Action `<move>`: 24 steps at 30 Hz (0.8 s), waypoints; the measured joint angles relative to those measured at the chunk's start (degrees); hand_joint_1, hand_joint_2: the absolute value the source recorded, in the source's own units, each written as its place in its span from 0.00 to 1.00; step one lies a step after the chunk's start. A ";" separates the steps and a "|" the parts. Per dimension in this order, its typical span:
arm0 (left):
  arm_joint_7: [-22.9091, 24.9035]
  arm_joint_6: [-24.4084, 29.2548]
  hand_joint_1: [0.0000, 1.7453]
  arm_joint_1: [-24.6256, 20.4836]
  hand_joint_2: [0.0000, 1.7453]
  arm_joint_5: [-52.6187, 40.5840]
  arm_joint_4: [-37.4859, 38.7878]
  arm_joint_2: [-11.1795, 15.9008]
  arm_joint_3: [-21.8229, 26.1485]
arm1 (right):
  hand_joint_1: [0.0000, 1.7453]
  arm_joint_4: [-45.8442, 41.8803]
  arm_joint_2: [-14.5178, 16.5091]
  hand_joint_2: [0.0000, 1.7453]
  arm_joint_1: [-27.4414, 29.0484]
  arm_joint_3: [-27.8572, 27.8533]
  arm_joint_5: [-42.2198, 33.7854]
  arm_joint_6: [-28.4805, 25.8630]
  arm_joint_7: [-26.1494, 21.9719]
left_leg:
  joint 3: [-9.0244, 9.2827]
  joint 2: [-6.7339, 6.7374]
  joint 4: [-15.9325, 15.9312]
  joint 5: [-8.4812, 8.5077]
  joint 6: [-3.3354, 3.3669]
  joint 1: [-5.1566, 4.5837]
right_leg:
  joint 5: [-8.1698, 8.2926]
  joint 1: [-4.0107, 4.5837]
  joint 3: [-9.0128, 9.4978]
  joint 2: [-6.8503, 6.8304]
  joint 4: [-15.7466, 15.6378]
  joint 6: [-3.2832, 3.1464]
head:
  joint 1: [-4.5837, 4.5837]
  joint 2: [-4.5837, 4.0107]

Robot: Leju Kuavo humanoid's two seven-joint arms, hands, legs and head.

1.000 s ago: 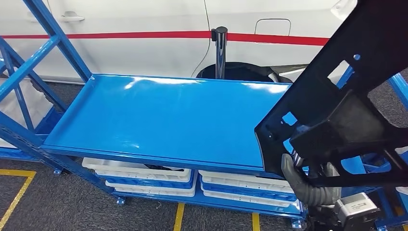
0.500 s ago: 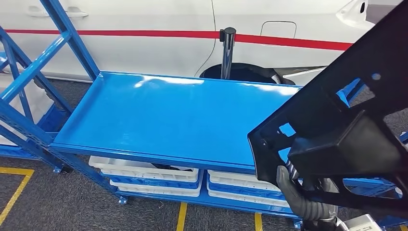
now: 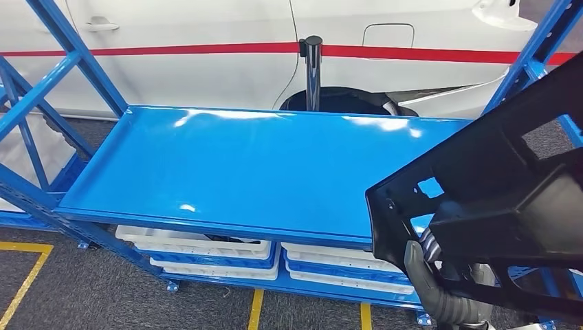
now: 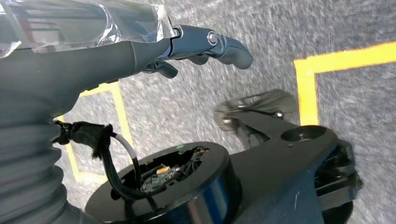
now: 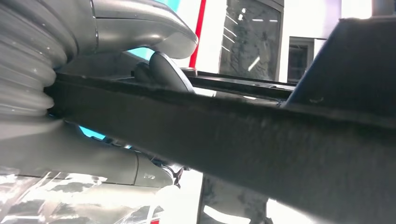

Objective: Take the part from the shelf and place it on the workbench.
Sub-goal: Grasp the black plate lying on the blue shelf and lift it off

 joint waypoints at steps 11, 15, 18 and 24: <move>0.86 -1.26 0.00 0.00 1.00 0.61 0.04 0.03 0.55 | 1.00 -1.21 -0.05 1.00 3.32 -2.23 0.16 -3.61 0.35 | 8.12 0.99 -18.45 9.40 4.30 -2.20 | -0.01 0.62 -2.18 0.21 1.21 1.85 | 0.13 0.00; 0.61 -1.24 0.00 0.00 1.00 0.55 0.04 -0.01 0.62 | 1.00 -1.53 -0.25 1.00 3.85 -3.04 0.17 -3.78 0.39 | 5.28 2.49 -18.64 11.68 4.44 -2.11 | -8.92 0.43 -5.13 0.13 13.90 2.81 | 0.21 0.00; 0.16 -1.24 0.00 0.01 1.00 0.53 0.04 -0.07 0.86 | 1.00 -1.69 -0.26 1.00 4.09 -3.34 0.19 -3.86 0.44 | 3.23 3.87 -18.39 13.09 3.99 -1.99 | -5.26 0.10 -0.48 -0.54 11.30 3.45 | 0.22 0.00; -0.25 -1.23 0.00 -0.19 1.00 0.52 0.04 -0.09 1.39 | 1.00 -2.15 -0.27 1.00 4.24 -3.85 0.33 -3.97 0.55 | 1.47 5.10 -17.13 15.08 2.17 -2.09 | -4.73 0.36 8.88 -1.60 -3.49 1.68 | 0.05 0.00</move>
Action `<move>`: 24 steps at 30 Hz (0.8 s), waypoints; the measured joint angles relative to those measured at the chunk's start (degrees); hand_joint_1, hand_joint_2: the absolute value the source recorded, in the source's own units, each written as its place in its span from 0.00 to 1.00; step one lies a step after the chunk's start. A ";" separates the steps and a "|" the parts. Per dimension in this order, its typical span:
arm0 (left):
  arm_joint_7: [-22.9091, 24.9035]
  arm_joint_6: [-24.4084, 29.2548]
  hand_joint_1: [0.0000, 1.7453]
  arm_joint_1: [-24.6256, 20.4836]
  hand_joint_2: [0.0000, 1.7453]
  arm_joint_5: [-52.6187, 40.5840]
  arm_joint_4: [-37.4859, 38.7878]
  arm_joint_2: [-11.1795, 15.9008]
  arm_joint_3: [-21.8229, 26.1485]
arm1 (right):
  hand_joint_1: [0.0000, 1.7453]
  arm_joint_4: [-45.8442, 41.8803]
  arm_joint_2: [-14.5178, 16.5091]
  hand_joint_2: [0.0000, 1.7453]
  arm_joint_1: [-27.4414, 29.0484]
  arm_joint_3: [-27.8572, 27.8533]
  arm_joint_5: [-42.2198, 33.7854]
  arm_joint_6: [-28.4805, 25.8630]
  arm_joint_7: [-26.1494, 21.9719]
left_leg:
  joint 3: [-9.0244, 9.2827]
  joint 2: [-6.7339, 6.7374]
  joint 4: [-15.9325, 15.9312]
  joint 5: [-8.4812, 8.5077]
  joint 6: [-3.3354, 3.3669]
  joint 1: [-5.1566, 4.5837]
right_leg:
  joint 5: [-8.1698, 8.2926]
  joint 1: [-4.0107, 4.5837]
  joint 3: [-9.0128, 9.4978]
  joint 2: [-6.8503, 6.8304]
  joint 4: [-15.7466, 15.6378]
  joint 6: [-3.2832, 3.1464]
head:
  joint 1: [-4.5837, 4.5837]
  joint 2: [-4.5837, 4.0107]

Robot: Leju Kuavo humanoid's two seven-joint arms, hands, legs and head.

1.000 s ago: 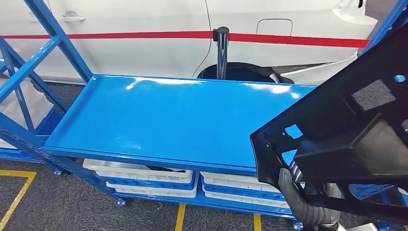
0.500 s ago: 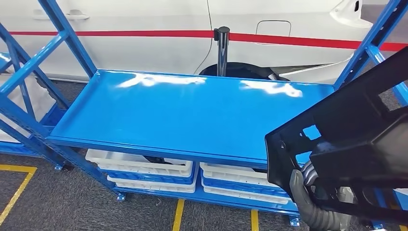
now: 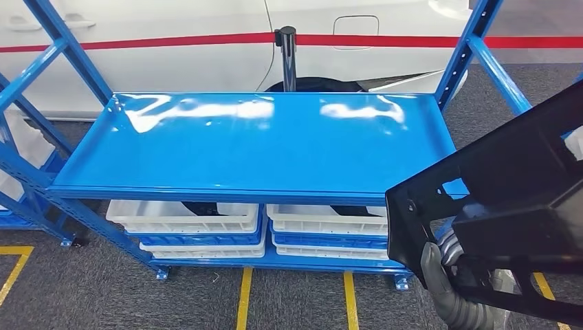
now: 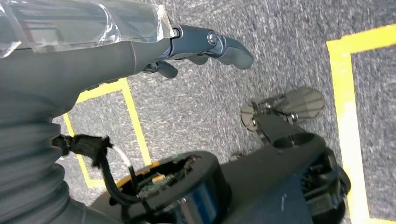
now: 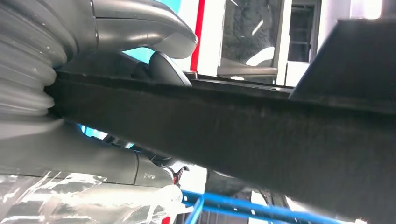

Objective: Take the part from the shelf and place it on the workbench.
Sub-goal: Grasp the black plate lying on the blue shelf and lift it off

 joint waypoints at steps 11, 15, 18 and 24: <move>0.51 -0.09 0.00 0.20 1.00 0.08 0.00 -0.02 0.17 | 1.00 -0.41 0.01 1.00 0.08 -0.33 1.16 -0.44 0.26 | 6.38 -4.71 4.77 -7.39 -0.17 0.38 | 6.36 0.36 -7.46 1.75 0.19 -1.57 | -0.05 0.00; 0.50 -0.08 0.00 0.01 1.00 0.14 0.00 0.03 0.18 | 1.00 -0.93 0.00 1.00 0.07 -0.38 1.16 -0.60 0.30 | 10.66 -5.09 -3.84 -7.35 1.10 -0.22 | 8.31 0.25 -8.43 1.86 -0.03 -0.35 | -0.02 0.00; 0.41 0.03 0.00 0.07 1.00 0.20 0.00 -0.07 0.18 | 1.00 -1.07 -0.01 1.00 0.07 -0.40 1.13 -0.63 0.34 | 9.10 -4.66 -4.40 -5.20 1.90 0.09 | 4.29 0.17 -10.11 1.87 3.44 0.45 | -0.01 0.00; 0.33 0.59 0.00 0.12 1.00 0.24 0.00 -0.15 0.20 | 1.00 -1.13 -0.19 1.00 0.10 -0.54 1.04 -0.65 0.42 | 3.81 -4.05 -3.18 -1.81 1.76 0.29 | -0.84 -0.34 -10.41 1.67 16.24 1.38 | 0.18 0.00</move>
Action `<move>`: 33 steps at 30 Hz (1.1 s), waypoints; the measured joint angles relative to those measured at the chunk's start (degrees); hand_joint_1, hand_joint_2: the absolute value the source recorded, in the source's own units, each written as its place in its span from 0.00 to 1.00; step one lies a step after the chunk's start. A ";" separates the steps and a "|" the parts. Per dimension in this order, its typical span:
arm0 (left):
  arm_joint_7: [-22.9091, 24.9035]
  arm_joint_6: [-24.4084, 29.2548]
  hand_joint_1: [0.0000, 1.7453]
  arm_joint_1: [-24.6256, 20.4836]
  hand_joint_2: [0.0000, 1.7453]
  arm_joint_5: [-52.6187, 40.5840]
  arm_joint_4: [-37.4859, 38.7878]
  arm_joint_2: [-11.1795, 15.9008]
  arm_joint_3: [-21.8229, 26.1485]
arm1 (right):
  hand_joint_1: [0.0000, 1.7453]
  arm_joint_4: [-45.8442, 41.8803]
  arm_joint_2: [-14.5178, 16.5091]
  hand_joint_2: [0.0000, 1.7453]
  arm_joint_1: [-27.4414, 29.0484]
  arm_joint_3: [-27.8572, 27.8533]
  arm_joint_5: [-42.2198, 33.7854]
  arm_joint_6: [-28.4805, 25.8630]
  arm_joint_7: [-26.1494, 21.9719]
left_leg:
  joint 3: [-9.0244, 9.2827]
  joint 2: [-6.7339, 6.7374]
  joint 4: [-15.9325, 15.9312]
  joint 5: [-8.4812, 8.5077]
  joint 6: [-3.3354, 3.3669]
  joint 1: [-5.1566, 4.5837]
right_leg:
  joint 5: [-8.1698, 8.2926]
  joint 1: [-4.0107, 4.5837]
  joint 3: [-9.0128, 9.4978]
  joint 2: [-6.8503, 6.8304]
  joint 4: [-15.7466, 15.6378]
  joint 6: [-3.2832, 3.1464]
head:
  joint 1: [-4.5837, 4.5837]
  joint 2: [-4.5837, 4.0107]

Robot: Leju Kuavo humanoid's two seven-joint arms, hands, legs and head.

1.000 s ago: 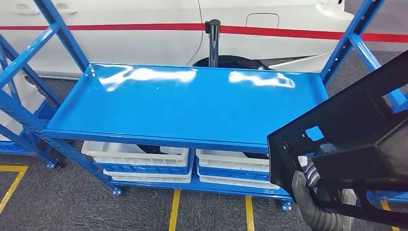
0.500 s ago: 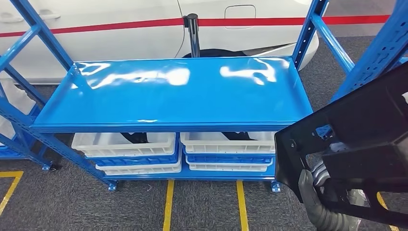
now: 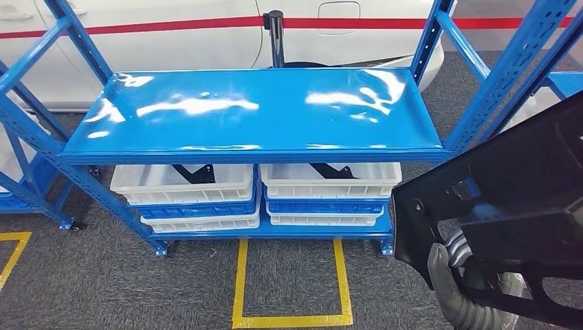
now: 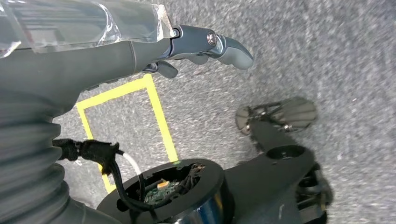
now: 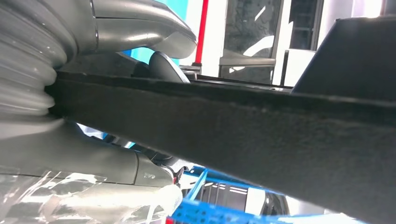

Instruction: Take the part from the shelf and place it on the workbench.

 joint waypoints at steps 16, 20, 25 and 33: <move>-0.16 -0.23 0.00 -0.02 1.00 0.03 0.02 0.04 0.02 | 1.00 -0.32 -0.09 1.00 -0.13 -0.19 -0.02 0.02 0.00 | -2.96 -0.31 16.04 -6.84 -2.98 0.56 | 7.11 0.12 2.91 -0.34 -15.77 -3.04 | -0.26 0.00; -0.16 -0.22 0.00 -0.22 1.00 0.02 0.02 0.09 0.02 | 1.00 -0.39 -0.10 1.00 -0.14 -0.20 -0.01 0.01 -0.02 | 7.02 -1.03 0.51 -6.15 -1.48 -0.19 | 9.37 0.22 1.32 -0.34 -15.93 -1.98 | -0.25 0.00; -0.15 -0.16 0.00 -0.07 1.00 0.05 0.02 -0.03 0.03 | 1.00 -0.39 -0.17 1.00 -0.06 -0.26 0.02 -0.12 -0.05 | 4.80 -0.56 -0.78 -3.43 0.12 0.05 | 4.60 0.11 -0.99 -0.13 -11.30 -0.86 | -0.13 0.00; -0.14 0.79 0.00 -0.02 1.00 0.13 0.02 -0.07 0.04 | 1.00 -0.42 -0.24 1.00 0.05 -0.32 0.03 -0.15 -0.02 | -1.91 -0.11 1.31 0.68 -0.24 -0.31 | 2.90 0.27 6.99 -0.19 -9.94 -0.72 | 0.01 0.00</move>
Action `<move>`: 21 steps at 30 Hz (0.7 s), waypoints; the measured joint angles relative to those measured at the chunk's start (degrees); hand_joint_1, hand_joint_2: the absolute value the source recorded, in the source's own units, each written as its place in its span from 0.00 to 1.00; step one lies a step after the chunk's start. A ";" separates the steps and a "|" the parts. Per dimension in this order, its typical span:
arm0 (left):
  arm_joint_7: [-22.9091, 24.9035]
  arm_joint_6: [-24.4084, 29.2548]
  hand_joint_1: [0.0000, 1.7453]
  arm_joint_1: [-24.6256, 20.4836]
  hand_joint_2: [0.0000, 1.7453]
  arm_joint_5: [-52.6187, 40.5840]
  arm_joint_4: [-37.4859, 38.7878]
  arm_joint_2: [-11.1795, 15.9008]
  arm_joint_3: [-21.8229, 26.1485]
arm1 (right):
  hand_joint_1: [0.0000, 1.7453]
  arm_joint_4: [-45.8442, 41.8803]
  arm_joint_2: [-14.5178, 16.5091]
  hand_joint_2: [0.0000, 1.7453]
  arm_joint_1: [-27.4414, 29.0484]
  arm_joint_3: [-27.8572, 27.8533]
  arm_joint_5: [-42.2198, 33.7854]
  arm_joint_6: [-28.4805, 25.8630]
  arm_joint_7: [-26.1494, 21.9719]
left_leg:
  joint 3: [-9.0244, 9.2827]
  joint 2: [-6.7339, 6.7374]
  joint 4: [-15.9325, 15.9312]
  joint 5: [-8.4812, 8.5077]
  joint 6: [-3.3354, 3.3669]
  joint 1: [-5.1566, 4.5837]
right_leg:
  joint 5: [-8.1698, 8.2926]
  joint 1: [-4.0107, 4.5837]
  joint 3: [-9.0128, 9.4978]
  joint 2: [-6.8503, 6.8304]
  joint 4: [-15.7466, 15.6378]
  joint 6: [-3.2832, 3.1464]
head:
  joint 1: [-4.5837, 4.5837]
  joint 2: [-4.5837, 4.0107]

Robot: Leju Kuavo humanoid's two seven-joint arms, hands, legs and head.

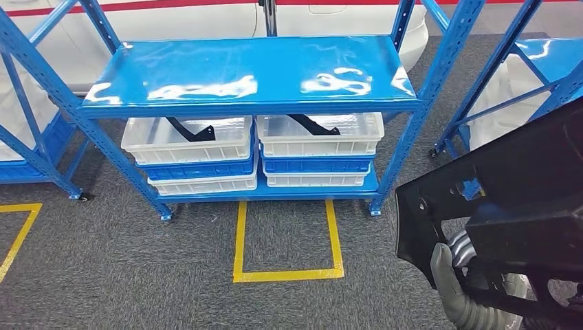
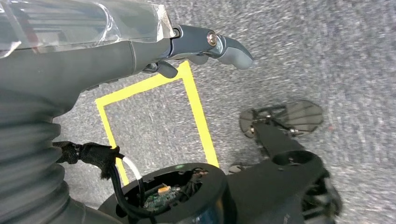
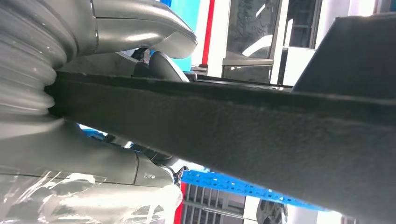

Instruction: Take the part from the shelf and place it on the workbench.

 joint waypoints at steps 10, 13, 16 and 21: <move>0.00 -0.02 0.00 0.04 1.00 0.10 0.02 0.04 0.00 | 1.00 -0.23 0.04 1.00 0.02 -0.04 0.09 -0.07 0.00 | -5.64 -0.46 16.86 -10.83 -3.14 0.70 | 2.52 -0.04 -0.94 -0.49 -6.50 -2.97 | -0.23 0.00; -0.18 -0.01 0.00 -0.02 1.00 -0.19 0.02 0.04 0.00 | 1.00 -0.25 0.04 1.00 0.03 -0.04 -0.19 -0.07 0.06 | -2.16 -0.39 16.80 -7.51 -3.07 0.92 | 4.34 -0.03 -3.54 -0.52 -6.43 -2.78 | -0.24 0.00; -0.69 0.00 0.00 -0.30 1.00 -0.34 0.02 0.04 0.00 | 1.00 -0.35 0.02 1.00 0.09 -0.04 -0.99 0.39 0.11 | 7.27 1.33 3.39 -5.94 -2.10 0.47 | 5.76 0.13 -4.93 -1.08 -6.31 -2.18 | -0.23 0.00; -1.22 0.00 0.00 -0.57 1.00 -0.38 0.02 -0.01 0.00 | 1.00 -0.41 -0.09 1.00 0.12 -0.03 -1.54 0.92 0.48 | 9.32 0.74 -2.96 -6.24 -0.50 0.03 | 5.95 -0.03 -5.80 -2.36 -5.11 -0.68 | -0.17 0.00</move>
